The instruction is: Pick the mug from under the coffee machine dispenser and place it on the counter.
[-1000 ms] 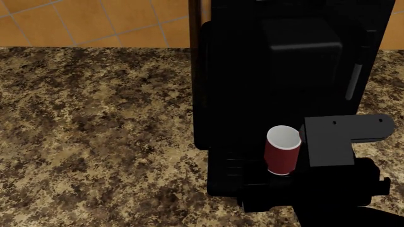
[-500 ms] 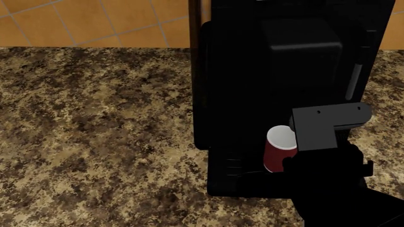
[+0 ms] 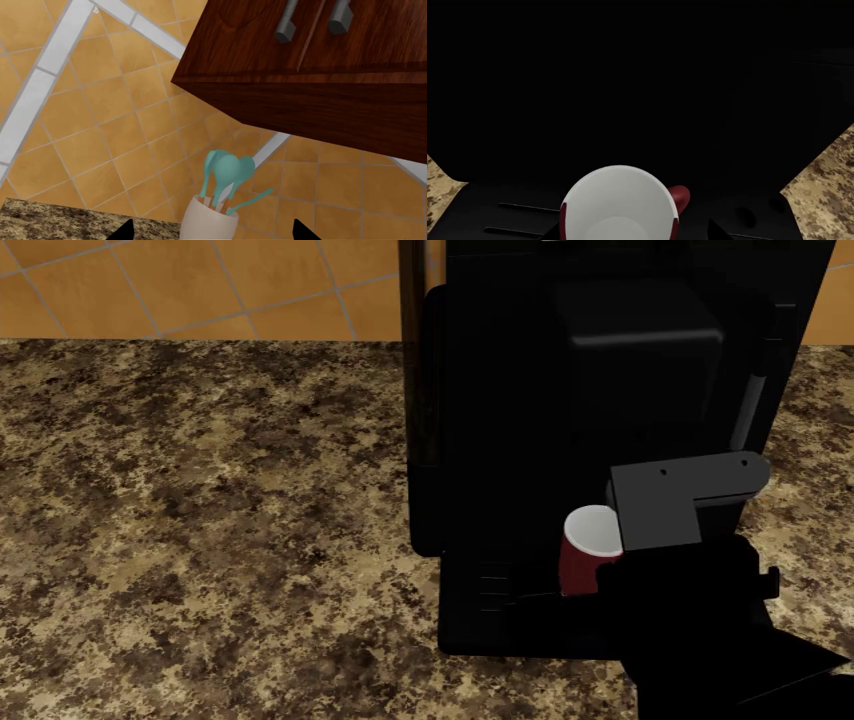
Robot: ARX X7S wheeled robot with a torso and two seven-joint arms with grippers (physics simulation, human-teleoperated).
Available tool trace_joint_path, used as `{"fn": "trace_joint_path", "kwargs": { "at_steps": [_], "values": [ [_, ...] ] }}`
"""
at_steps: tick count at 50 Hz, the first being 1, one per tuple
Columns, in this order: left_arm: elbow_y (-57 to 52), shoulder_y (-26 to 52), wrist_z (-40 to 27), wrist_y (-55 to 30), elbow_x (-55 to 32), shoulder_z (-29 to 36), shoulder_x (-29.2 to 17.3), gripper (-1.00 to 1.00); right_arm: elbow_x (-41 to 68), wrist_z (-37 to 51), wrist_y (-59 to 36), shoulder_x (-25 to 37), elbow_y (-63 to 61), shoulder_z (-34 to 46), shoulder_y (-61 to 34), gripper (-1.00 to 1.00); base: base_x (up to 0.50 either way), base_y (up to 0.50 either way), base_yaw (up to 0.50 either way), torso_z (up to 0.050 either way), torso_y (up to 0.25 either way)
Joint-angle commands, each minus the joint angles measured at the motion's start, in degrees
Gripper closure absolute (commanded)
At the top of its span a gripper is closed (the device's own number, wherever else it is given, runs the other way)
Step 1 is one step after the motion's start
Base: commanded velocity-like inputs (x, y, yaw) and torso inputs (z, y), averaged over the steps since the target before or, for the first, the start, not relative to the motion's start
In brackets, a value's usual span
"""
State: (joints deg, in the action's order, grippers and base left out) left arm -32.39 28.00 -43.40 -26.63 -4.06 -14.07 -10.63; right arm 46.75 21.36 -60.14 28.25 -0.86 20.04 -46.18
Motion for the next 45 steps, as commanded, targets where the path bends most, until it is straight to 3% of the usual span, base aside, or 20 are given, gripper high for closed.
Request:
{"fn": "trace_joint_path", "kwargs": {
  "at_steps": [1,6,7,19,29,36,45],
  "values": [
    [-0.04,-0.12,-0.27,0.13,-0.19,0.32,-0.35,-1.00,-1.32,-0.89,1.45,-0.14,1.54,1.18,-0.79,-1.00,0.00,0.00,0.00,0.000,0.000],
    [0.10,-0.08,-0.43,0.26,-0.23,0.47,-0.45,-1.00,-1.23,-1.04,1.72,0.03,0.94,1.19,-0.79,-1.00,0.00,0.00,0.00,0.000,0.000],
    [0.04,-0.07,-0.42,0.20,-0.30,0.51,-0.48,-1.00,-1.24,-1.10,1.80,0.08,0.72,1.30,-0.65,1.00,0.00,0.00,0.00,0.000,0.000],
    [0.06,-0.38,-0.73,0.62,-0.60,0.65,-0.64,-1.00,2.05,1.28,-0.36,0.35,-6.17,-0.06,2.25,1.00,0.00,0.00,0.00,0.000,0.000],
    [0.04,-0.20,-0.95,0.49,-0.87,0.79,-0.95,-1.00,21.88,20.91,-10.99,2.05,-33.78,-14.50,13.48,1.00,0.00,0.00,0.00,0.000,0.000],
    [-0.06,-0.35,-1.16,0.44,-0.97,0.90,-1.07,-1.00,34.46,32.44,-12.48,2.92,-43.60,-20.98,20.45,1.00,0.00,0.00,0.00,0.000,0.001],
    [-0.02,-0.37,-1.35,0.30,-1.04,1.24,-1.32,-1.00,35.13,34.11,-10.10,5.59,-49.24,-26.11,33.11,1.00,0.00,0.00,0.00,0.000,0.000]
  ]
}}
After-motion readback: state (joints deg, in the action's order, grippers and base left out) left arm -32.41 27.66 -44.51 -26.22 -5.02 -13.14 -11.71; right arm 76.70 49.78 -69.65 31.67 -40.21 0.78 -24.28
